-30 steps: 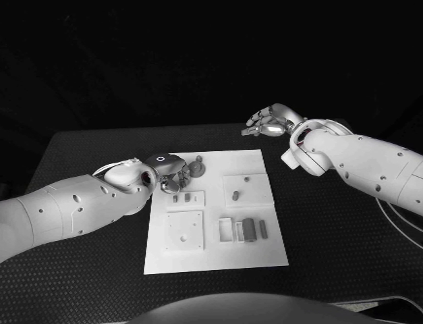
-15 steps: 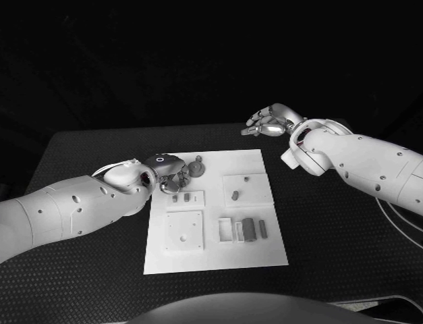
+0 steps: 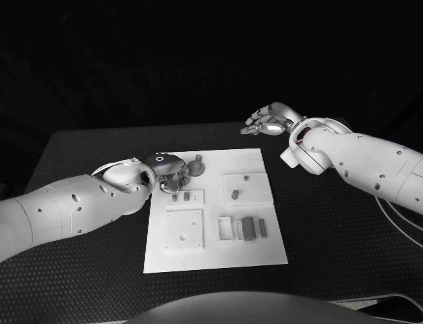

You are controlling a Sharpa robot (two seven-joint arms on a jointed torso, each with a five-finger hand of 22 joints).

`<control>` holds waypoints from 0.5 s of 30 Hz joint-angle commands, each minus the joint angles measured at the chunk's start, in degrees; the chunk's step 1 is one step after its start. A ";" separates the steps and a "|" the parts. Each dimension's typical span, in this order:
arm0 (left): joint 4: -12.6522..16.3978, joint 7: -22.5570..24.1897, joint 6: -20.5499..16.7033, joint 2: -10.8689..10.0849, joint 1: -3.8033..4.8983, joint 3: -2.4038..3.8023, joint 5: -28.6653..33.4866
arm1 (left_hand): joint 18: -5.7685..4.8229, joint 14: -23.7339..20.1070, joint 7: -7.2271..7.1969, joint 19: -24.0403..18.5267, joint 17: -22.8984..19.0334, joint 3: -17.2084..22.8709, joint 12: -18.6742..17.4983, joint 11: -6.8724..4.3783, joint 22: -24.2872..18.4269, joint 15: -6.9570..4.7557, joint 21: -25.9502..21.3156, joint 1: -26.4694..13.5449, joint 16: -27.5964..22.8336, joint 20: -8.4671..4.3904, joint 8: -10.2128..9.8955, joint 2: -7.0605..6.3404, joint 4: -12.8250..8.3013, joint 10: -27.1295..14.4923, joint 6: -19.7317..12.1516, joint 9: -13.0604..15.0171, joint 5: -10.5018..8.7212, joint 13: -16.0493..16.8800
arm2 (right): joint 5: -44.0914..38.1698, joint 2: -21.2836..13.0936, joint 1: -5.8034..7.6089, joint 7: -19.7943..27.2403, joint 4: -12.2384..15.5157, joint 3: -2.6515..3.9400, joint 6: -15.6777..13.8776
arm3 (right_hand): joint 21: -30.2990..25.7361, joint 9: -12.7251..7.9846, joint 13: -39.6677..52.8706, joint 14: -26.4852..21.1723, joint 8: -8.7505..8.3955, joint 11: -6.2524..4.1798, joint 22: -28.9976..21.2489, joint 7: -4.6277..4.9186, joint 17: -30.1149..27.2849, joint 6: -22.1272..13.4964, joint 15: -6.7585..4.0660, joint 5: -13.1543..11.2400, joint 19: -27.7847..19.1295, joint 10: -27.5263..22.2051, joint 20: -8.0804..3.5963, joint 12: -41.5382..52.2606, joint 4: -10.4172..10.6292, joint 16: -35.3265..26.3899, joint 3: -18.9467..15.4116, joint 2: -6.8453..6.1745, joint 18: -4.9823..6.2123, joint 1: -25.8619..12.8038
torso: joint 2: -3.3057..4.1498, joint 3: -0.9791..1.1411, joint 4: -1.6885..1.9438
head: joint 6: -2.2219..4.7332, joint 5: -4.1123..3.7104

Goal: Assemble the parts on the task board

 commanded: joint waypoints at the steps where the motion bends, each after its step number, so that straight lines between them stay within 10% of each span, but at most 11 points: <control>1: -0.28 -0.23 2.47 -0.04 -0.43 -0.33 -0.03 | 4.55 -0.06 0.27 0.07 -0.06 -0.45 -0.27 0.19 1.12 0.36 -0.40 0.02 -0.18 0.54 -0.39 -0.61 -0.05 -0.60 -0.66 -0.10 -0.31 -0.19 | -0.01 -0.02 -0.02 0.11 0.03 0.03 0.89 | -0.19 -0.08 -0.10 0.19 0.31 -0.01 0.07 1.36 0.07 -0.48 0.22 0.10 -0.40 0.27 0.22 -0.34 -0.11 -0.31 -0.28 -0.09 -0.47 -0.61 | 0.00 -0.04 0.02 | 0.05 0.06; 15: -0.24 0.39 -0.21 -0.20 -0.43 -0.31 0.06 | 4.90 -0.10 0.58 0.20 -0.08 -0.57 -0.24 0.42 1.12 0.58 -0.52 0.27 -0.05 0.80 -0.98 -1.20 -0.11 -1.45 -2.42 -0.24 -0.35 -0.21 | -0.01 -0.03 -0.02 0.09 -0.05 0.03 1.06 | -0.25 -0.12 -0.18 0.14 0.32 0.01 0.12 1.37 0.08 -0.52 0.26 0.10 -0.46 0.28 0.23 -0.42 -0.12 -0.40 -0.27 -0.08 -0.49 -0.59 | 0.02 -0.01 -0.02 | 0.11 0.14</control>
